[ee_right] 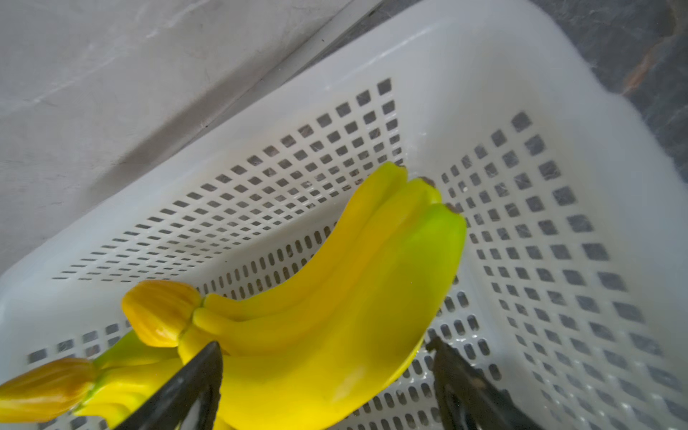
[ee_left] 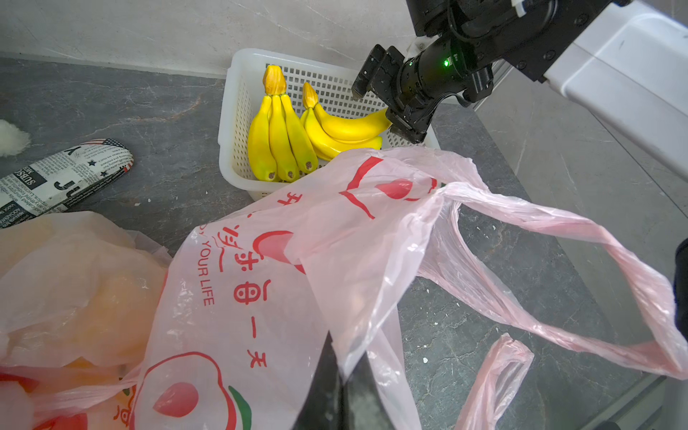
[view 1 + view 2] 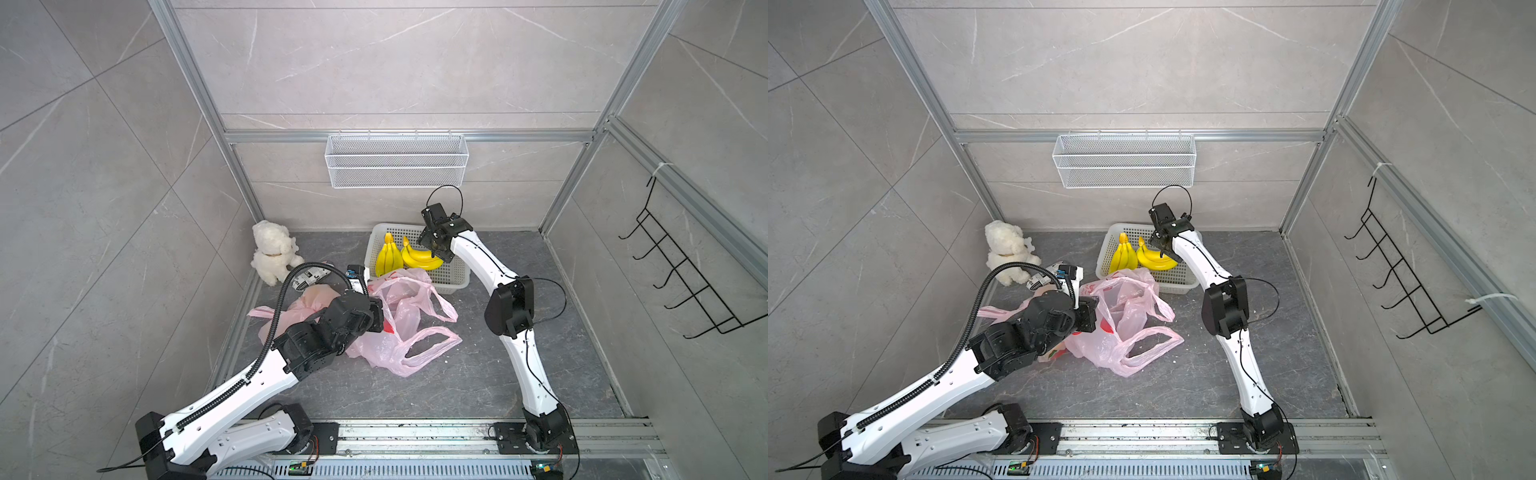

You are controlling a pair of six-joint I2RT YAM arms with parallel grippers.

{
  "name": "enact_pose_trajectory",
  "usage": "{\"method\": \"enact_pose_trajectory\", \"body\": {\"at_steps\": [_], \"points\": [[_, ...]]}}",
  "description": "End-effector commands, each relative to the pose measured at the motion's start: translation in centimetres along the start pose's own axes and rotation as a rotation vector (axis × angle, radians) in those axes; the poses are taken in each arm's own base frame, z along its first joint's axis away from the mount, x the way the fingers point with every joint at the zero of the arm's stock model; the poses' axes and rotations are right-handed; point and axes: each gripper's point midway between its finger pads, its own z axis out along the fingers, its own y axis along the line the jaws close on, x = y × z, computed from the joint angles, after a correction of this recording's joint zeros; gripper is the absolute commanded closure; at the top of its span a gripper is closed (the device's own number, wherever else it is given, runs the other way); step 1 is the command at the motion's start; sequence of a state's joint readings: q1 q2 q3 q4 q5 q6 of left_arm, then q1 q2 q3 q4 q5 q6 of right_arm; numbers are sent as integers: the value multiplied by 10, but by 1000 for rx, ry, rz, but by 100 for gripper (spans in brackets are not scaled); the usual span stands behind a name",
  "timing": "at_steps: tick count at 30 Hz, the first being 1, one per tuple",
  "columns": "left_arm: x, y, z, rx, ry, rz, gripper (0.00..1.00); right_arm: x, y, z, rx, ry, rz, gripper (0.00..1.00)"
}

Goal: Place the banana into a plastic bag & tie a knot
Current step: Pick up the banana from the basket.

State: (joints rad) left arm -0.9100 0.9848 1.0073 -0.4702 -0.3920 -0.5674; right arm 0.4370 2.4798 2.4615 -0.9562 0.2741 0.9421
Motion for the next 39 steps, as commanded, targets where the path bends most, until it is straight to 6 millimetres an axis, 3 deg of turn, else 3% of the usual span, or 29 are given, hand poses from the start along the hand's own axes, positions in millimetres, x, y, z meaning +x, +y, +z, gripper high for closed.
{"method": "enact_pose_trajectory", "body": {"at_steps": [1,6,17,19,23,27,31,33,39], "points": [[-11,0,-6,1,-45,9,100,15,-26,5,111,43,3,11],[-11,-1,-6,5,-46,6,100,21,-31,19,128,53,11,16],[-12,0,-7,5,-48,8,100,-1,-53,41,161,19,34,40],[-11,0,-6,3,-46,9,100,-1,-59,43,170,23,41,38],[-11,0,-6,2,-48,9,100,8,-58,50,146,72,54,26],[-11,0,-5,-1,-47,11,100,15,-49,55,85,101,84,25],[-9,1,-5,1,-46,10,100,23,-42,63,60,132,86,31],[-9,2,-6,-2,-47,10,100,25,-41,65,59,140,85,40],[-9,1,-5,0,-44,12,100,1,-58,49,106,37,77,55]]}}
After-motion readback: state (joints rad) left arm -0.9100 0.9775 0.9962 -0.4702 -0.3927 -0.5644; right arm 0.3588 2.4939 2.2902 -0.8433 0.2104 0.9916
